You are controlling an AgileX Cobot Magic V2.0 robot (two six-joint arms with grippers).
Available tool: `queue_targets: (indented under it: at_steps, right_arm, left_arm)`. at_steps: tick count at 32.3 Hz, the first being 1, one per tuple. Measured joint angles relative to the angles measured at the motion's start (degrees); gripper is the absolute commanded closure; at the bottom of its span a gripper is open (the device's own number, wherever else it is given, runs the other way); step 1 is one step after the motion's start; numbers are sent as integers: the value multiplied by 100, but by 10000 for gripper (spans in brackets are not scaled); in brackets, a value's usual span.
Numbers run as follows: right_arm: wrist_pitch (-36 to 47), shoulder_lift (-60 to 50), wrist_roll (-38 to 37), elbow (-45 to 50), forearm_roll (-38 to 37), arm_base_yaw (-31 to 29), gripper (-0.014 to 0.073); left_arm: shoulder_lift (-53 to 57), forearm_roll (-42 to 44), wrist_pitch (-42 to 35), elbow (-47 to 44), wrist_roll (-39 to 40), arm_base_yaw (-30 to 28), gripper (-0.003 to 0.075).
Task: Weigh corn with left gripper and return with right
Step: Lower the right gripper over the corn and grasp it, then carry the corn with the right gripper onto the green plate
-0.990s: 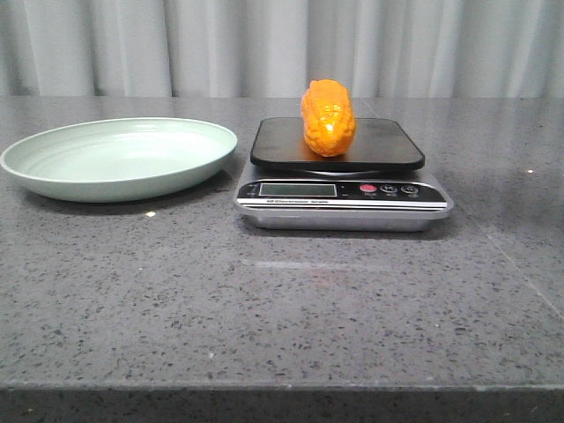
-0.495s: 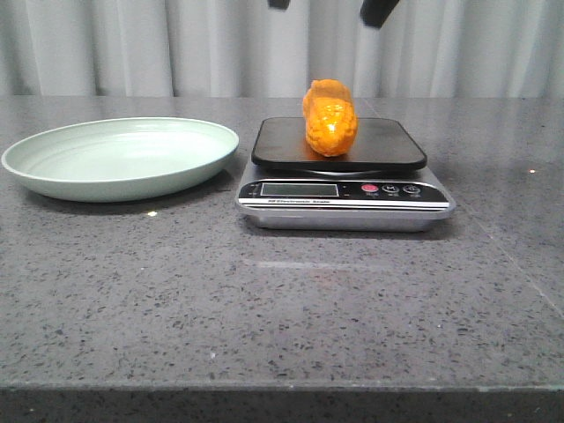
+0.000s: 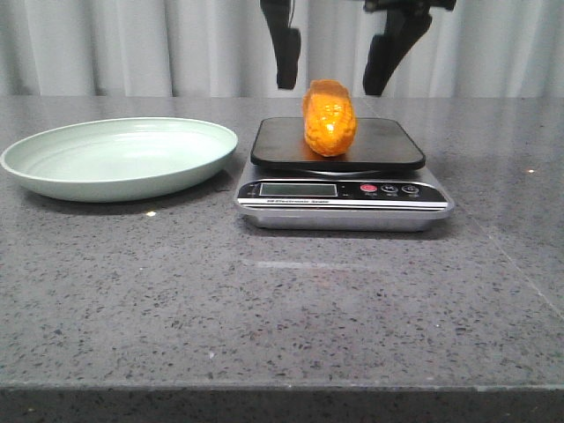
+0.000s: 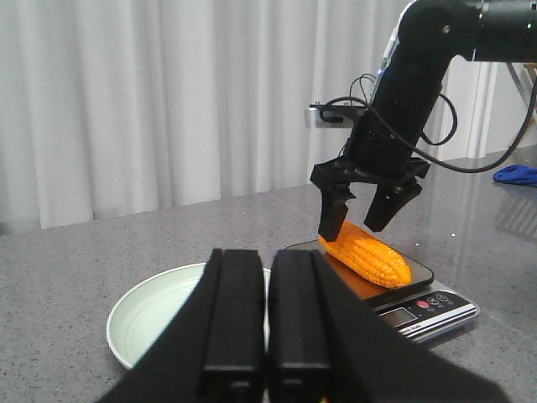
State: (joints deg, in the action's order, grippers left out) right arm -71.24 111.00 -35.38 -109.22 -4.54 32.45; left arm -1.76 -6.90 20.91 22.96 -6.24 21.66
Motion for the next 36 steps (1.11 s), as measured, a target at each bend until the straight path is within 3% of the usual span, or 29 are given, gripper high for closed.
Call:
queue_targets:
  at_steps: [5,11,14,22,29,36]
  right_arm:
    - [0,254,-13,12,0,0,46]
    - [0,335,-13,22,11,0,365]
    - [0,356,-13,-56,84,0,432]
    - [196,384,996,-636,263,586,431]
    - [744,831,1315,-1283,454,1282,356]
    - [943,1593,1338,-2043,550,1319,139]
  left_arm:
    - [0,0,0,0,0,0,586]
    - [0,0,0,0,0,0,586]
    - [0,0,0,0,0,0,586]
    - [0,0,0,0,0,0,586]
    - [0,0,0,0,0,0,586]
    - [0,0,0,0,0,0,586]
